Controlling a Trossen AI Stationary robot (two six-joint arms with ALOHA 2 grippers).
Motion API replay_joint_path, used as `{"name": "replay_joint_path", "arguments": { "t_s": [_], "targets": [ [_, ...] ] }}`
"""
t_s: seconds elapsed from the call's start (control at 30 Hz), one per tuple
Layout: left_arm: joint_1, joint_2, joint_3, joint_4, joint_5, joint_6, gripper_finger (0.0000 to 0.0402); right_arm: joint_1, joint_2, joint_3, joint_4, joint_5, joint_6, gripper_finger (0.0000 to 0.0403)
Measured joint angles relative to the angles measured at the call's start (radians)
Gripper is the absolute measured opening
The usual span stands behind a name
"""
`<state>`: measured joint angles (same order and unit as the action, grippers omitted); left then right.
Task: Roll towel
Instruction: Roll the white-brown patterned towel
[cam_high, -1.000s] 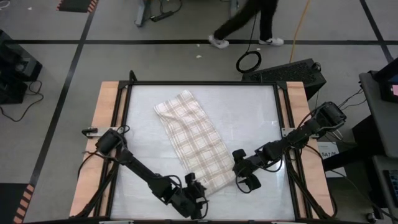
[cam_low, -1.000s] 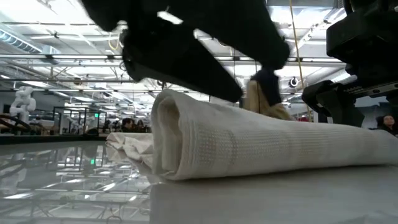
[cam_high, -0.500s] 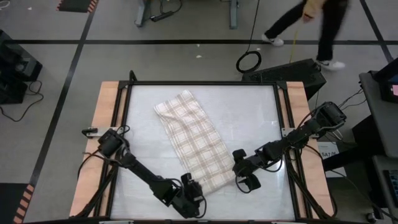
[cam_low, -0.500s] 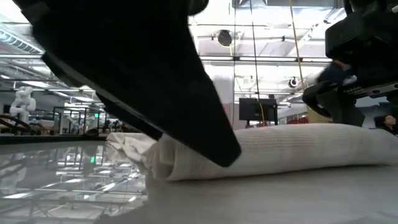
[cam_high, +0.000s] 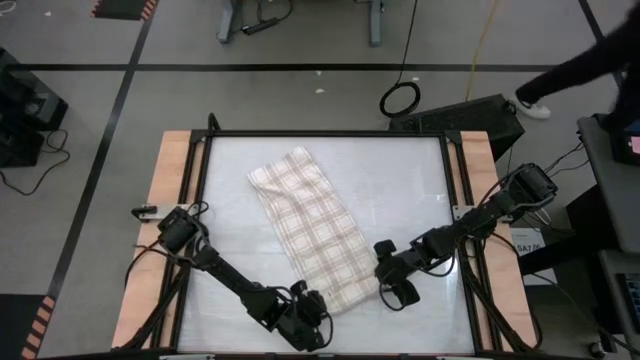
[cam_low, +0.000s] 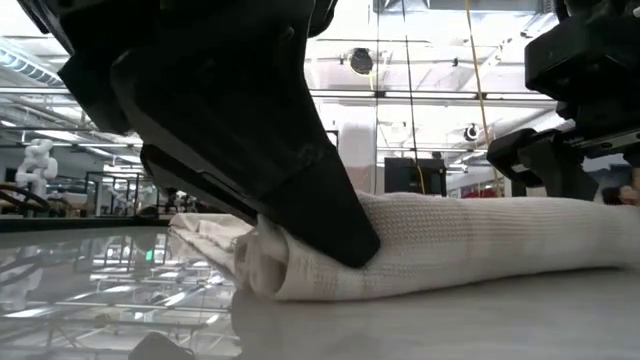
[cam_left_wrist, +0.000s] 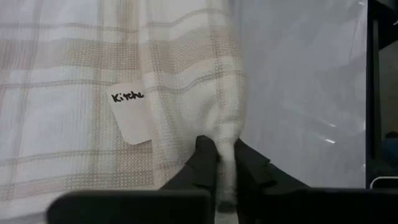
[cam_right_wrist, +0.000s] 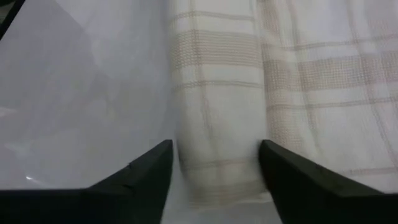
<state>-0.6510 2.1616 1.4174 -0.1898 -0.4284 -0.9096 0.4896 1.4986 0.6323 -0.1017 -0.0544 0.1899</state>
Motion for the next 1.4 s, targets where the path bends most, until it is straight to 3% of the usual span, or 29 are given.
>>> {"name": "replay_joint_path", "arguments": {
  "t_s": [0.23,0.57,0.77,1.1,1.27,1.4],
  "targets": [
    [0.000,0.000,0.000,-0.003,0.004,-0.079,0.0029,0.001,0.000,0.000,0.000,-0.010,-0.026,0.0134],
    [0.001,-0.001,0.000,0.013,0.068,-0.125,0.0027,-0.001,0.000,0.000,0.005,-0.155,0.037,0.0013],
    [0.001,-0.001,0.000,0.084,0.160,-0.182,0.0026,-0.039,0.000,0.001,0.026,-0.314,0.122,0.0013],
    [-0.003,-0.003,-0.001,0.165,0.216,-0.260,0.0029,-0.119,0.000,0.001,0.079,-0.572,0.165,0.0010],
    [-0.002,-0.004,-0.001,0.132,0.209,-0.389,0.0058,-0.151,0.033,0.001,0.080,-0.650,0.168,0.0009],
    [-0.008,-0.019,-0.002,0.090,0.156,-0.382,0.0101,-0.167,0.074,0.000,0.075,-0.680,0.189,0.0009]
  ]
}}
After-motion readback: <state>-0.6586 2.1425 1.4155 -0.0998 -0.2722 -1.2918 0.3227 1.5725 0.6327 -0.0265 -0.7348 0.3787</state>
